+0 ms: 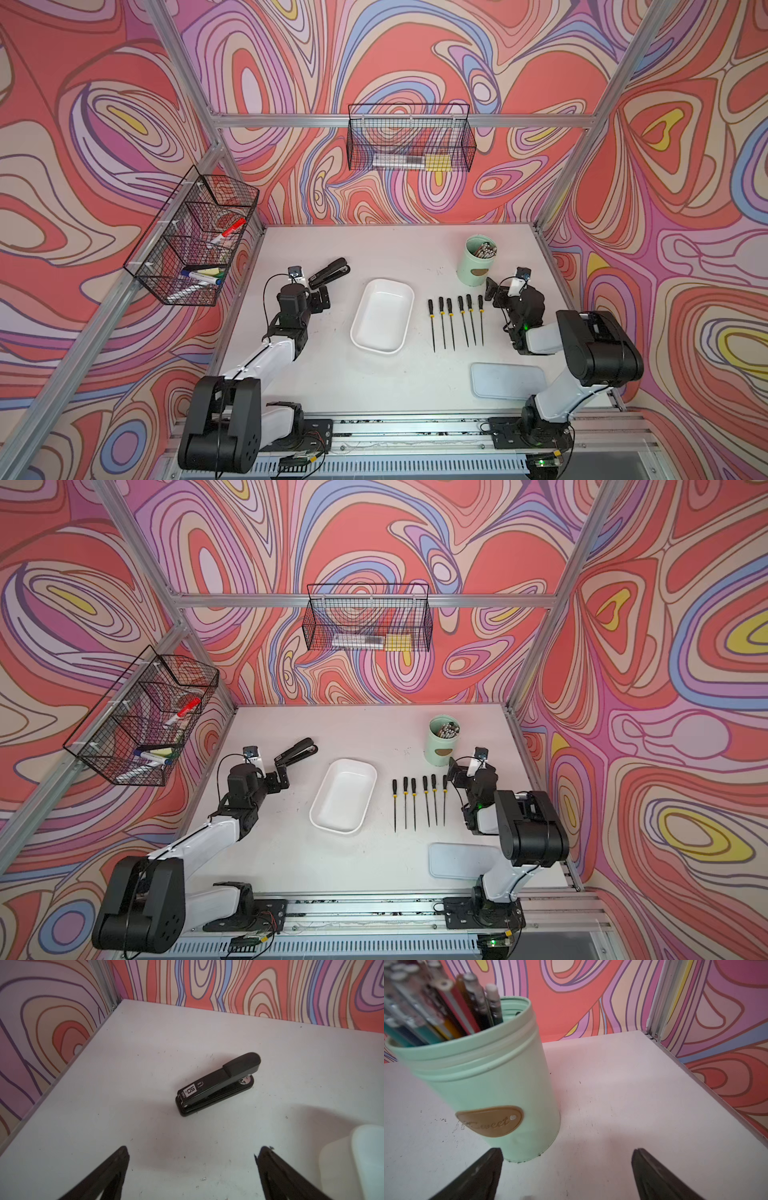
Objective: Take the file tool out of the storage box
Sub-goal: Reset both arms
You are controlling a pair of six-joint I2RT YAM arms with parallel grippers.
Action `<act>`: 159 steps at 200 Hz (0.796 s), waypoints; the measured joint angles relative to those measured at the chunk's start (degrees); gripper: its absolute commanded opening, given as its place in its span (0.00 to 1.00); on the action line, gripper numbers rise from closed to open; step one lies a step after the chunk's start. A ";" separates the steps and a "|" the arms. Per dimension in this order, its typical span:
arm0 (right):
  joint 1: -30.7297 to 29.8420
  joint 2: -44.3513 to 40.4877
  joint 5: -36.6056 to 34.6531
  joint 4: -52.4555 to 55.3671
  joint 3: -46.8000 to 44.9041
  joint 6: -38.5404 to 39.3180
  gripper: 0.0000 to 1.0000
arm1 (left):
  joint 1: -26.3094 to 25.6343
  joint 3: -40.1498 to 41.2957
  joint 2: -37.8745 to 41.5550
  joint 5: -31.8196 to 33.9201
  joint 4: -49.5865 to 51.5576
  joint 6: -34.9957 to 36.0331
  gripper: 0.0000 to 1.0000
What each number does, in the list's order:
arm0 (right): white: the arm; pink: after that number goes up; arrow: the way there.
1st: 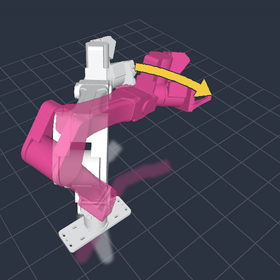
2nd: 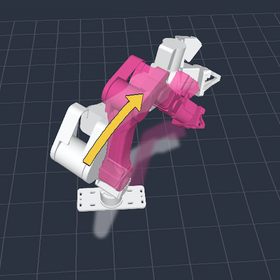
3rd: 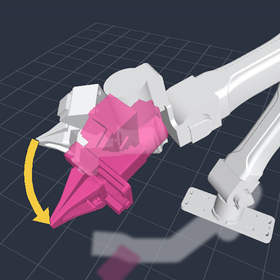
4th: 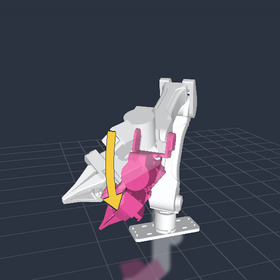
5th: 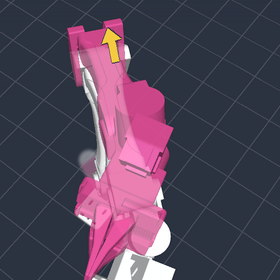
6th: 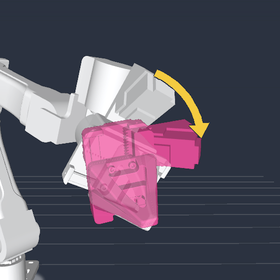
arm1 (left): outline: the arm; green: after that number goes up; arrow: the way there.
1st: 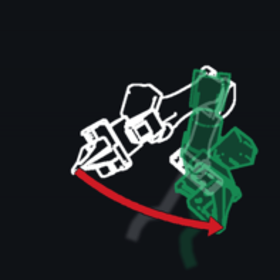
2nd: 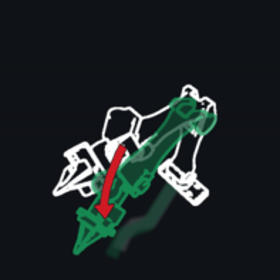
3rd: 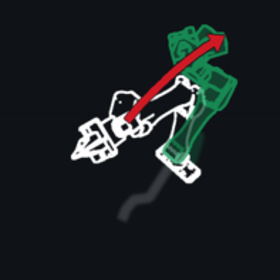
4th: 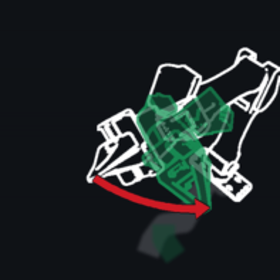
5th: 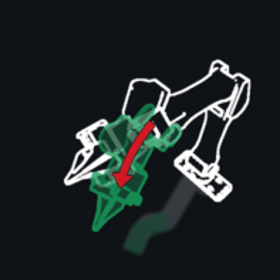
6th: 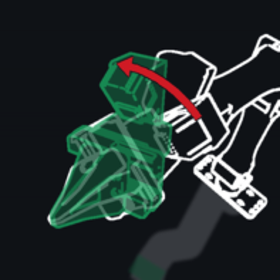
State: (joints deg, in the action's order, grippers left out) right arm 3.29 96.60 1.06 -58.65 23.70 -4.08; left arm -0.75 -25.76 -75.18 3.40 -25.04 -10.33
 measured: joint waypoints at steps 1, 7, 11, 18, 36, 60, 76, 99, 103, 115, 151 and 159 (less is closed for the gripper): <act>0.00 0.00 0.02 0.07 0.13 0.00 0.98 | 0.17 0.07 -0.46 -0.33 -0.20 0.00 0.99; 0.00 0.00 0.09 0.15 0.55 0.02 0.98 | 1.07 0.11 -2.23 -1.44 -0.35 0.02 0.99; 0.00 0.00 0.09 0.15 0.74 0.02 0.98 | 1.49 0.11 -3.13 -2.08 -0.35 0.04 0.99; 0.00 0.00 0.11 0.17 0.98 0.04 0.98 | 2.12 0.13 -4.09 -3.04 -0.48 0.04 0.99; 0.00 0.00 0.11 0.48 1.09 0.09 0.98 | 2.58 0.35 -4.17 -4.92 -2.10 0.11 0.99; 0.00 0.00 0.13 0.92 1.09 0.15 0.98 | 2.58 2.67 -1.77 -5.84 -5.49 1.18 0.99; 0.00 0.00 0.13 1.18 1.09 0.15 0.98 | 2.58 4.28 1.09 -4.92 -5.70 3.15 0.99; 0.00 0.00 0.24 1.44 1.09 0.15 0.98 | 2.58 5.68 1.05 -4.31 -10.91 5.01 0.99; 0.00 0.00 0.24 1.46 1.09 0.15 0.98 | 2.58 5.99 0.55 -4.31 -12.26 5.22 0.99; 0.00 0.00 0.26 1.49 1.09 0.15 0.98 | 2.58 6.56 -1.64 -4.15 -15.69 5.64 0.99; 0.00 0.00 0.28 1.64 1.09 0.15 0.98 | 2.54 8.46 -10.95 -3.30 -26.60 6.21 0.99; 0.00 0.00 0.28 1.66 1.09 0.15 0.98 | 2.54 8.46 -12.20 -3.30 -26.71 6.36 0.99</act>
State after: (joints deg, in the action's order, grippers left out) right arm 3.29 96.60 1.34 -56.99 24.80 -3.92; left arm 1.78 -17.30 -87.37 0.10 -51.75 -3.97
